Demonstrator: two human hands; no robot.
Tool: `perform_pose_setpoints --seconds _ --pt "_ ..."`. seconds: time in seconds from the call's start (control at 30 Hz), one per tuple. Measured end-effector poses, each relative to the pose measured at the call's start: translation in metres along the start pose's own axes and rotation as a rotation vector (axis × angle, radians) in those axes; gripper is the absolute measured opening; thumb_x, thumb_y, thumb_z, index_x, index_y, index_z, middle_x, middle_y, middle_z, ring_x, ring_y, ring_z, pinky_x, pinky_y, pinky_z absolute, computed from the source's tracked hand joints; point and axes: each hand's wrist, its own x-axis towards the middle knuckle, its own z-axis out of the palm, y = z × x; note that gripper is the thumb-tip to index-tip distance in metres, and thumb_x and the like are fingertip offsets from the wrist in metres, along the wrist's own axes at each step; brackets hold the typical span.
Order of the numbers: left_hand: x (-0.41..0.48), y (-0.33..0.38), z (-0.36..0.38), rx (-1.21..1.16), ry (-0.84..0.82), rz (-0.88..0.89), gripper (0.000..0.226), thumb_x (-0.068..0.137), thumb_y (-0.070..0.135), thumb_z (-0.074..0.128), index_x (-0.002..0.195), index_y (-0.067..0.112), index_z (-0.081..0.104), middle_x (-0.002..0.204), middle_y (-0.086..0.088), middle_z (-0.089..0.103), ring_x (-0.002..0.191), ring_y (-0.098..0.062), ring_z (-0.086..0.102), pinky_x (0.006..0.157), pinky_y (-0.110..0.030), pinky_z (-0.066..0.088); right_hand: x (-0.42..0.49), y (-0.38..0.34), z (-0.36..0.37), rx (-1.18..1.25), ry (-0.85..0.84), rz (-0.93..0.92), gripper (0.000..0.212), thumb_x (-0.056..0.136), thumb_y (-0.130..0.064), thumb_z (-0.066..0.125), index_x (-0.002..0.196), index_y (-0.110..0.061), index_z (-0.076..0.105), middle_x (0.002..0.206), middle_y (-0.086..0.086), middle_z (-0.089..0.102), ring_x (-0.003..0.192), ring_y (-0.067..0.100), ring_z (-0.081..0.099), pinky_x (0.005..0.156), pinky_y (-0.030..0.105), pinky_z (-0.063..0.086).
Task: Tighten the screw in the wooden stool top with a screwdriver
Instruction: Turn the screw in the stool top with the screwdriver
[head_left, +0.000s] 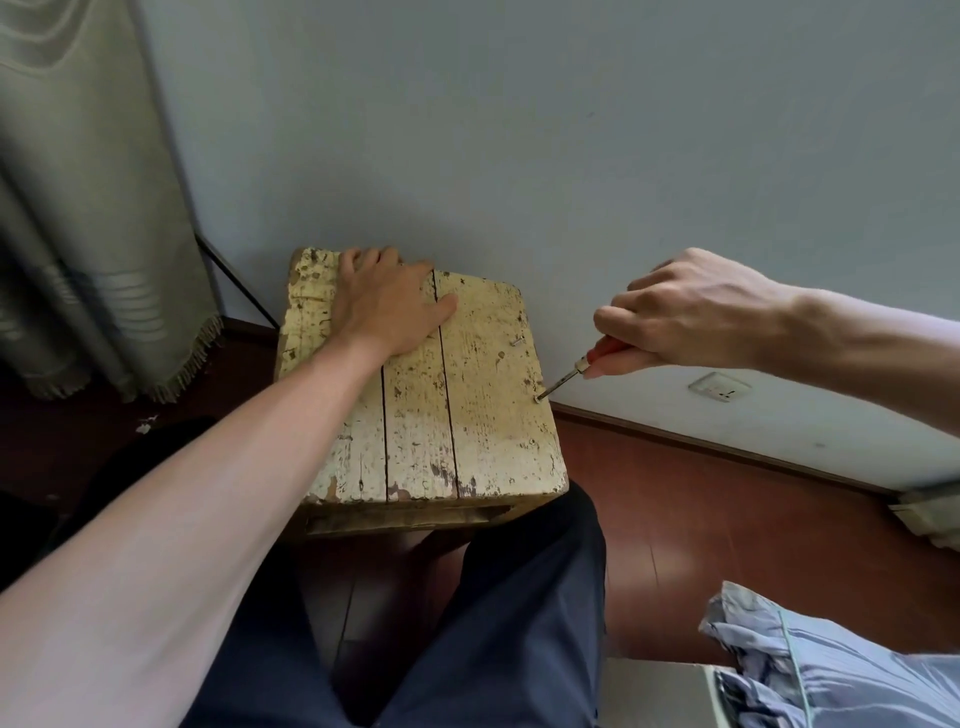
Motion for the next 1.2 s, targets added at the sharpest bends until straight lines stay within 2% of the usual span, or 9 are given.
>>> perform_pose_setpoints --seconds 0.2,0.3,0.43,0.53,0.67,0.83,0.97,1.07,1.2 --pt "-0.001 0.001 -0.002 -0.015 0.002 -0.009 0.067 0.091 0.076 0.036 0.139 0.035 0.057 0.128 -0.006 0.059 0.128 -0.026 0.047 0.113 -0.046 0.024 0.008 -0.005 0.016 -0.080 0.044 0.084 0.063 0.111 -0.037 0.038 0.060 -0.006 0.059 0.054 0.006 0.055 0.042 0.028 0.054 0.038 0.026 0.036" --pt "-0.001 0.001 -0.004 -0.020 0.000 -0.012 0.065 0.092 0.075 0.038 0.139 0.034 0.057 0.128 -0.006 0.058 0.128 -0.026 0.046 0.113 -0.046 0.023 0.014 -0.014 0.020 -0.022 -0.112 0.440 0.072 0.112 -0.043 0.025 0.073 -0.010 0.075 0.057 0.005 0.062 0.046 0.030 0.057 0.051 0.025 0.029" --pt "-0.003 0.004 -0.006 -0.040 -0.004 -0.019 0.063 0.094 0.073 0.041 0.142 0.035 0.055 0.131 -0.007 0.056 0.130 -0.026 0.044 0.115 -0.045 0.020 0.017 -0.020 0.025 0.047 -0.198 0.752 0.063 0.111 -0.045 0.036 0.079 -0.012 0.080 0.056 0.006 0.050 0.047 0.021 0.043 0.050 0.027 0.023" --pt "-0.005 0.007 -0.008 -0.028 -0.007 -0.019 0.063 0.095 0.072 0.040 0.143 0.034 0.054 0.132 -0.007 0.056 0.131 -0.026 0.043 0.115 -0.044 0.020 0.014 -0.018 0.020 0.137 -0.184 0.704 0.058 0.110 -0.055 0.038 0.085 -0.018 0.075 0.065 0.002 0.066 0.049 0.016 0.048 0.049 0.027 0.029" --pt "-0.006 0.007 -0.009 -0.034 -0.009 -0.022 0.063 0.095 0.071 0.041 0.143 0.033 0.054 0.133 -0.007 0.056 0.131 -0.026 0.043 0.115 -0.044 0.020 0.009 -0.013 0.011 0.288 -0.196 0.501 0.050 0.100 -0.069 0.047 0.114 -0.023 0.062 0.098 -0.012 0.082 0.054 -0.011 0.040 0.050 0.018 0.029" --pt "-0.005 0.006 -0.007 -0.028 -0.008 -0.018 0.063 0.094 0.073 0.040 0.142 0.034 0.055 0.133 -0.006 0.056 0.131 -0.027 0.044 0.114 -0.045 0.021 0.005 -0.003 0.009 0.161 0.014 0.189 0.065 0.100 -0.066 0.048 0.079 -0.007 0.066 0.060 -0.002 0.066 0.042 0.026 0.056 0.045 0.024 0.040" --pt "-0.003 0.004 -0.006 -0.026 -0.005 -0.018 0.064 0.093 0.073 0.039 0.142 0.034 0.054 0.132 -0.007 0.057 0.130 -0.027 0.045 0.115 -0.045 0.021 0.012 0.000 0.009 -0.004 0.102 0.038 0.065 0.108 -0.053 0.046 0.063 -0.008 0.058 0.055 0.005 0.053 0.044 0.028 0.051 0.037 0.033 0.045" --pt "-0.003 0.004 -0.004 -0.021 -0.004 -0.012 0.064 0.093 0.074 0.039 0.141 0.035 0.054 0.131 -0.007 0.057 0.129 -0.027 0.045 0.114 -0.045 0.020 0.014 -0.006 0.013 -0.017 0.062 0.141 0.066 0.111 -0.043 0.043 0.055 -0.009 0.052 0.045 0.003 0.046 0.035 0.023 0.040 0.041 0.025 0.035" --pt "-0.002 0.002 -0.002 -0.017 -0.005 -0.015 0.065 0.092 0.074 0.039 0.142 0.036 0.054 0.131 -0.007 0.058 0.129 -0.027 0.046 0.114 -0.045 0.020 0.022 -0.025 0.017 0.006 -0.083 0.536 0.068 0.112 -0.041 0.042 0.058 -0.006 0.060 0.043 0.000 0.034 0.036 0.017 0.029 0.052 0.023 0.019"
